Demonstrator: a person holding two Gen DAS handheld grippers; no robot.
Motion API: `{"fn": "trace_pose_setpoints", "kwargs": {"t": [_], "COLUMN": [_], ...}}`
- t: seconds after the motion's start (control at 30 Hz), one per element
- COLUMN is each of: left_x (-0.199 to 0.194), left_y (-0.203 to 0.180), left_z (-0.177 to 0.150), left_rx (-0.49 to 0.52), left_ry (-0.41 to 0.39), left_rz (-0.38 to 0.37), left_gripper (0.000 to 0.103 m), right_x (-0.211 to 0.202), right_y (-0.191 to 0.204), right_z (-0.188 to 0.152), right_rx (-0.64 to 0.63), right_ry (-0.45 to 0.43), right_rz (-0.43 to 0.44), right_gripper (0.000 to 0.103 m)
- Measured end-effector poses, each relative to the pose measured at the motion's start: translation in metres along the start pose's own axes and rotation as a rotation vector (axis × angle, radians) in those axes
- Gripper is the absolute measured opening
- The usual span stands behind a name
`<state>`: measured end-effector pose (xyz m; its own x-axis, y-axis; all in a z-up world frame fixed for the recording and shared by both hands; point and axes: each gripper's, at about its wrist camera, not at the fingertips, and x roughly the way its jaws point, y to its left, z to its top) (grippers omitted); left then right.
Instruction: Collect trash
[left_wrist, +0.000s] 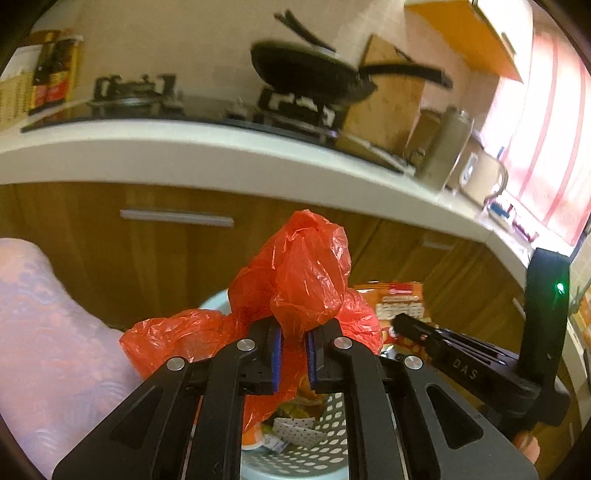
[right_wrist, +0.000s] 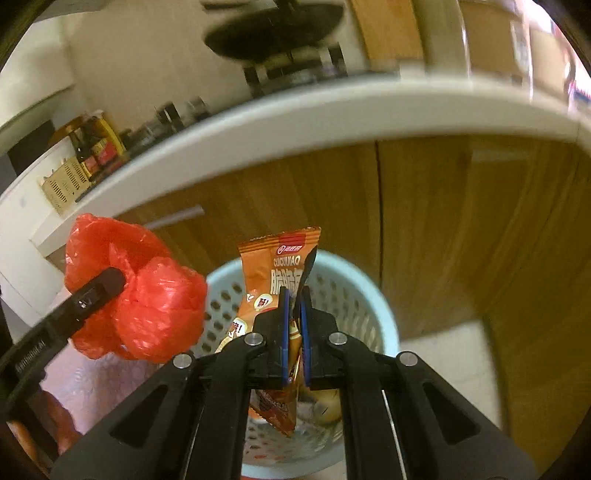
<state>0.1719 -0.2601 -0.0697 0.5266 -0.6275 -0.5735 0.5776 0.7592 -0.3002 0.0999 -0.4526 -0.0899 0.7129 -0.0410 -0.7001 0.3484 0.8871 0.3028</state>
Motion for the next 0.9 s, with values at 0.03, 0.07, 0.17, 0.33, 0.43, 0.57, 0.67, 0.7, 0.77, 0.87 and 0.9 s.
{"fn": "trace_pose_setpoints", "kwargs": {"t": [0.03,0.07,0.17,0.33,0.43,0.57,0.67,0.7,0.77,0.87,0.9], "left_x": [0.007,0.011,0.018,0.013,0.005,-0.012,-0.029,-0.035,-0.048,-0.074,-0.084], "left_y": [-0.001,-0.002,-0.001,0.0,0.003,0.011,0.02,0.022,0.025,0.027,0.027], "left_z": [-0.001,-0.001,-0.003,-0.002,0.0,0.003,0.002,0.001,0.0,-0.003,-0.004], "left_rx": [0.005,0.009,0.015,0.031,0.035,0.018,-0.001,-0.005,-0.008,0.007,0.014], "left_ry": [0.016,0.026,0.038,0.043,0.038,0.015,-0.012,-0.022,-0.04,-0.1,-0.13], "left_rz": [-0.002,-0.005,0.0,0.006,0.01,0.006,0.007,0.007,0.013,0.046,0.075], "left_gripper": [0.012,0.015,0.035,0.053,0.065,0.069,0.071,0.071,0.071,0.073,0.074], "right_x": [0.003,0.005,0.012,0.021,0.019,0.008,0.002,-0.004,-0.015,-0.039,-0.047], "right_y": [-0.003,-0.004,-0.007,-0.008,-0.005,0.003,0.012,0.017,0.025,0.044,0.052], "right_z": [0.0,0.0,0.0,-0.005,-0.006,-0.007,-0.008,-0.009,-0.008,-0.007,-0.007], "right_rx": [0.003,0.001,-0.001,-0.007,-0.007,-0.035,-0.055,-0.056,-0.056,-0.084,-0.095], "right_ry": [0.01,0.015,0.057,0.114,0.116,0.091,0.085,0.067,0.03,-0.055,-0.089], "right_rz": [-0.014,-0.028,-0.024,-0.04,-0.026,-0.046,-0.049,-0.043,-0.019,0.003,0.003], "right_gripper": [0.004,0.005,0.008,0.008,0.022,0.053,0.056,0.056,0.056,0.056,0.056]}}
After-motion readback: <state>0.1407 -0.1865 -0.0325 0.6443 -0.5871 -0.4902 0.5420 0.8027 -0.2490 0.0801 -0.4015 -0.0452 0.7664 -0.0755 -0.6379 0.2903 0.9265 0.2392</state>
